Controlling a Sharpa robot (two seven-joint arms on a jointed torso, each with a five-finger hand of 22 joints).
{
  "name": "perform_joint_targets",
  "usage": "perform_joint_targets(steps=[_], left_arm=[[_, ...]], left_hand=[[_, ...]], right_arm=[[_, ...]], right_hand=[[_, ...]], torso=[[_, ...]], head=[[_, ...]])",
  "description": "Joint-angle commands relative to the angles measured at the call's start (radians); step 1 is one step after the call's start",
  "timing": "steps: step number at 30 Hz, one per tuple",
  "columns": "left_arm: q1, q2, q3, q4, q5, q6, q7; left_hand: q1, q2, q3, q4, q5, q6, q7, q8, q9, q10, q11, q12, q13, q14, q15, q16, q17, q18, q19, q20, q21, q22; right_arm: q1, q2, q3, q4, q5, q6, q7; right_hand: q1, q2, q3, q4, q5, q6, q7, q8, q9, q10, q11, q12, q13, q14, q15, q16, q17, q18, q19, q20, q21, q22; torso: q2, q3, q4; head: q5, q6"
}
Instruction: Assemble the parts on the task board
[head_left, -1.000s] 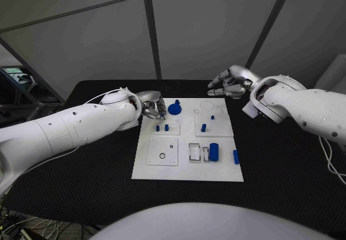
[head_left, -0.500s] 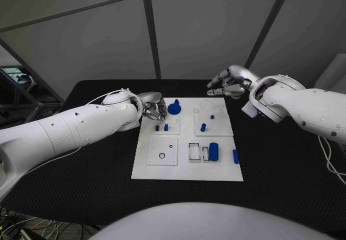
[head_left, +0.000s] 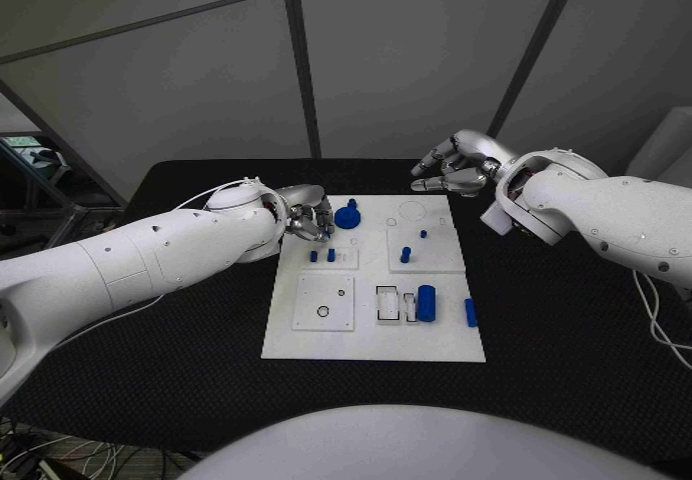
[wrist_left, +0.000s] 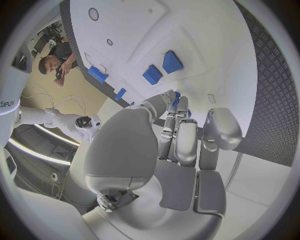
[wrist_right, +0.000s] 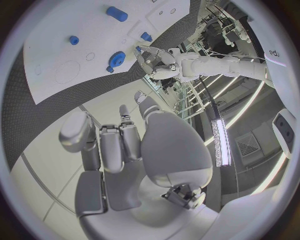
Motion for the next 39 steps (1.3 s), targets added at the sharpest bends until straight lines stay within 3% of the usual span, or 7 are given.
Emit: perform_joint_targets(steps=[1,11,22,39], left_arm=[[0.001,0.003,0.000,-0.002,0.004,0.017,-0.009],[0.001,0.009,-0.001,-0.012,0.004,0.015,-0.009],[0.001,0.008,-0.001,-0.012,0.004,0.000,-0.004],[0.001,-0.005,-0.001,-0.004,0.004,-0.014,-0.002]], left_hand=[[-0.008,0.002,-0.003,-0.008,0.003,0.002,-0.001,-0.004,-0.002,0.005,-0.002,0.002,0.001,0.008,-0.007,-0.004,-0.001,-0.019,0.000,0.000,-0.004,-0.001],[-0.021,-0.004,-0.016,-0.009,0.003,-0.022,0.004,-0.023,-0.009,-0.014,0.002,-0.005,0.005,0.006,-0.005,-0.003,-0.005,-0.018,-0.004,-0.001,-0.014,-0.007],[-0.058,-0.034,-0.056,-0.001,0.002,-0.052,0.010,-0.046,-0.018,-0.080,0.020,-0.034,-0.002,0.007,0.009,0.003,-0.005,-0.015,-0.008,0.010,-0.035,-0.025],[-0.066,-0.042,-0.075,0.002,0.003,-0.069,0.015,-0.058,-0.022,-0.100,0.025,-0.035,-0.001,0.010,0.014,0.011,0.002,-0.014,-0.006,0.015,-0.042,-0.029]], right_arm=[[0.002,0.001,0.001,0.002,-0.003,0.006,0.005],[0.002,0.001,0.001,0.002,-0.003,0.006,0.005],[0.002,0.001,0.001,0.001,-0.003,0.006,0.005],[0.002,-0.001,0.001,-0.001,-0.003,0.006,0.004]], right_hand=[[-0.006,0.006,-0.004,0.000,0.004,-0.004,0.000,0.005,-0.002,0.003,-0.006,-0.002,0.030,0.059,-0.007,-0.005,0.081,0.009,-0.006,0.002,-0.005,0.000],[-0.006,0.006,-0.004,0.000,0.004,-0.004,0.000,0.005,-0.002,0.003,-0.006,-0.002,0.030,0.059,-0.007,-0.005,0.081,0.009,-0.006,0.002,-0.005,0.000],[-0.006,0.006,-0.004,0.000,0.004,-0.004,0.000,0.005,-0.002,0.003,-0.006,-0.002,0.030,0.059,-0.007,-0.005,0.081,0.009,-0.006,0.002,-0.005,0.000],[-0.004,0.007,-0.004,-0.001,0.004,-0.004,0.000,0.006,-0.002,0.002,-0.006,-0.004,0.027,0.058,-0.007,-0.007,0.079,0.009,-0.006,0.002,-0.007,-0.003]], torso=[[0.000,0.0006,0.0008],[-0.001,0.0004,0.0006],[-0.001,0.0005,0.0015],[-0.001,0.0001,0.0017]], head=[[-0.001,0.000],[-0.001,0.000],[-0.002,0.000],[0.000,0.000]])
